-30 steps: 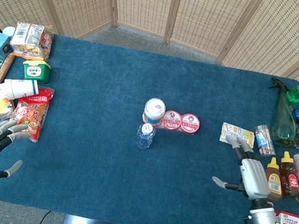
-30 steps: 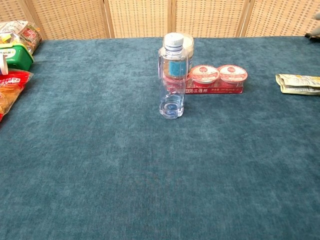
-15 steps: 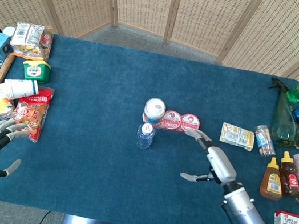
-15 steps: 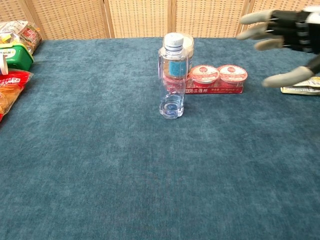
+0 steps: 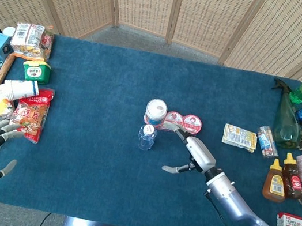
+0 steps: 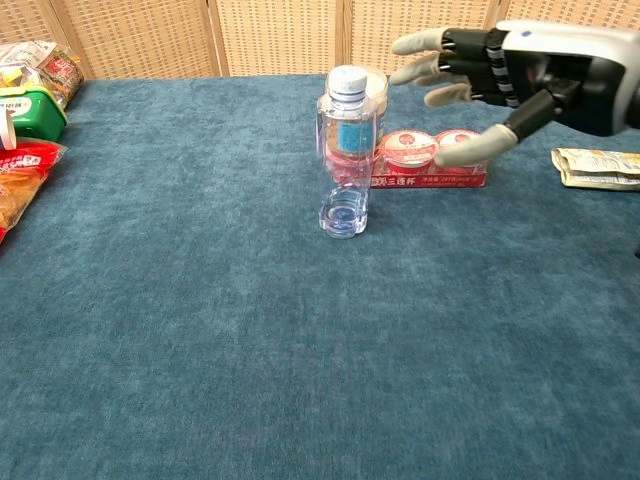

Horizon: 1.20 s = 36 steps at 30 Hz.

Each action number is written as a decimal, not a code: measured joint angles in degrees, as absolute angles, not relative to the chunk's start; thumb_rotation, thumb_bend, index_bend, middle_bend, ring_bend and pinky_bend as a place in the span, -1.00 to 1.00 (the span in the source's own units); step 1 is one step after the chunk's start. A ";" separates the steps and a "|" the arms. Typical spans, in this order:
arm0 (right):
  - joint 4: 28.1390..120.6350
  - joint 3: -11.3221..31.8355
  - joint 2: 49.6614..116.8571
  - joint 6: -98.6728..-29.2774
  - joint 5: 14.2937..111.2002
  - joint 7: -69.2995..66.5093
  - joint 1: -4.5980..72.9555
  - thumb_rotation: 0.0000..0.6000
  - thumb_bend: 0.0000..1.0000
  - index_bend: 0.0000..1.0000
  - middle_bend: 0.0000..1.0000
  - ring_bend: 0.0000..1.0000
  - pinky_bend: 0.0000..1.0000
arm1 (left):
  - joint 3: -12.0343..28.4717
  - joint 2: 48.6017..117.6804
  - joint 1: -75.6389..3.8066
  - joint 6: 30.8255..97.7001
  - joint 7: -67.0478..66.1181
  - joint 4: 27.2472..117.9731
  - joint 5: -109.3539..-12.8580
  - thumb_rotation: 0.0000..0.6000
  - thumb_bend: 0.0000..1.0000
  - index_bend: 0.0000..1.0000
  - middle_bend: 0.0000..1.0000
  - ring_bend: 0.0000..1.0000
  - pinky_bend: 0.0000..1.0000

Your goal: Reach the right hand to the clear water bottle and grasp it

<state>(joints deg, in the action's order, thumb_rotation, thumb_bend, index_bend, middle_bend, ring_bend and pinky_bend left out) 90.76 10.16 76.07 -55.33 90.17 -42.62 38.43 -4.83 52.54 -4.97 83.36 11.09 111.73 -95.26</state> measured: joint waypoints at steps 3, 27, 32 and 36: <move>89.70 10.44 76.55 -54.55 89.75 -44.10 39.70 1.00 -0.86 -1.00 -0.71 -1.00 -1.00 | -4.90 52.58 -4.70 83.61 11.16 111.61 -95.18 1.00 -0.13 -0.57 -0.67 -1.00 -1.00; 85.14 9.20 80.64 -52.72 88.59 -49.70 44.86 1.00 -0.85 -1.00 -0.71 -1.00 -1.00 | -4.95 52.29 -3.99 84.18 11.66 111.05 -95.20 1.00 -0.13 -0.57 -0.67 -1.00 -1.00; 84.88 9.02 81.44 -52.09 88.19 -49.60 45.69 1.00 -0.85 -1.00 -0.71 -1.00 -0.99 | -4.99 52.27 -3.75 84.39 12.01 110.66 -95.05 1.00 -0.13 -0.57 -0.67 -1.00 -1.00; 84.44 8.94 82.37 -51.44 87.78 -49.72 46.42 1.00 -0.85 -1.00 -0.71 -1.00 -0.92 | -4.94 52.37 -3.66 84.45 12.35 110.34 -94.91 1.00 -0.13 -0.57 -0.67 -1.00 -1.00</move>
